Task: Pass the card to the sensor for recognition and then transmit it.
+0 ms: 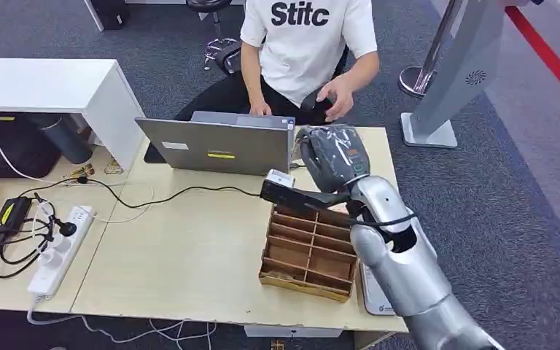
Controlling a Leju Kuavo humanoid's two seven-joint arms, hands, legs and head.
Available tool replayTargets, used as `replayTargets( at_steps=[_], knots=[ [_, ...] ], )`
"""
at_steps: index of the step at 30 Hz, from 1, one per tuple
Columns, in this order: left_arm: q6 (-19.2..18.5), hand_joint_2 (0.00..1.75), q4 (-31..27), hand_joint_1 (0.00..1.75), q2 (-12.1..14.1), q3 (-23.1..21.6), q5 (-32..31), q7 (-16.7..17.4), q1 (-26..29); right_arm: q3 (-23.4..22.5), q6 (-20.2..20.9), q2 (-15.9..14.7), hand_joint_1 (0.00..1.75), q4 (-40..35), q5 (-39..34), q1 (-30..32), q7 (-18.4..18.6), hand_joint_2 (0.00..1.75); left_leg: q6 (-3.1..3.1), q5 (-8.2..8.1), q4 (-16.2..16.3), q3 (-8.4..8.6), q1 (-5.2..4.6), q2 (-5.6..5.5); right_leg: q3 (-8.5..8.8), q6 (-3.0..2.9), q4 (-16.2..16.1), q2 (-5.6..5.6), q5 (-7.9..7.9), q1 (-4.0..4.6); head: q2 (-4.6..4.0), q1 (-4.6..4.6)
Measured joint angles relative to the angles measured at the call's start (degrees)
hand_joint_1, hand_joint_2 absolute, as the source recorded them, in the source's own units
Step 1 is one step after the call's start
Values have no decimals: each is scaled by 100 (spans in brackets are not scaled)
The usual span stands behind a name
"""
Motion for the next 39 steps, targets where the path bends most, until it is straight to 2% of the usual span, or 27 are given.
replayTargets(
  at_steps=[7, 16, 17, 18, 27, 36, 39],
  knots=[
    [-15, 175, 0, 0, 44, 0, -24, 33, -37, 105, 35, 291, 175, 584, -13, -379, 24, 175, 0, 0, 0, -7, 0, -4, -6, 0, 0, -1, -1, 0, 0, 2],
    [-68, 175, 0, 0, 54, 2, -41, 88, -52, 243, 33, 459, 173, 1006, -114, -581, 39, 175, 0, 0, 0, -6, -1, -6, -6, 0, -1, -2, 0, 0, 0, 2],
    [-68, 175, 0, 0, 55, 2, -44, 90, -51, 245, 33, 466, 91, 1033, -116, -588, 44, 175, 0, 0, 0, -7, 0, -6, -6, 0, 0, -2, 0, 0, 0, 2],
    [-68, 175, 0, 0, 55, 2, -46, 103, -51, 245, 31, 468, 0, 1057, -120, -595, 52, 175, 0, 0, 0, -7, 0, -6, -6, 0, 0, -2, 0, 0, 0, 2],
    [-26, 175, 0, 0, 35, 28, -85, 153, -58, 247, 7, 483, 0, 1218, -262, -645, 129, 175, -1, -1, 0, -8, 0, -5, -11, 0, -1, -1, -1, 0, 0, 0],
    [-2, 175, 0, 0, 15, 175, -96, 195, -51, -157, -79, 385, 0, 1384, -737, -627, 35, 175, -1, 0, 2, -7, -1, -3, -10, 0, -2, -1, 0, -1, 0, 2],
    [35, 175, 0, 0, -15, 271, -59, 206, -36, -440, -223, 262, 0, 1209, -1148, -407, -197, 175, 0, -1, 4, -7, -1, -16, -9, 1, -6, -11, -1, -1, 0, 0]
  ],
)
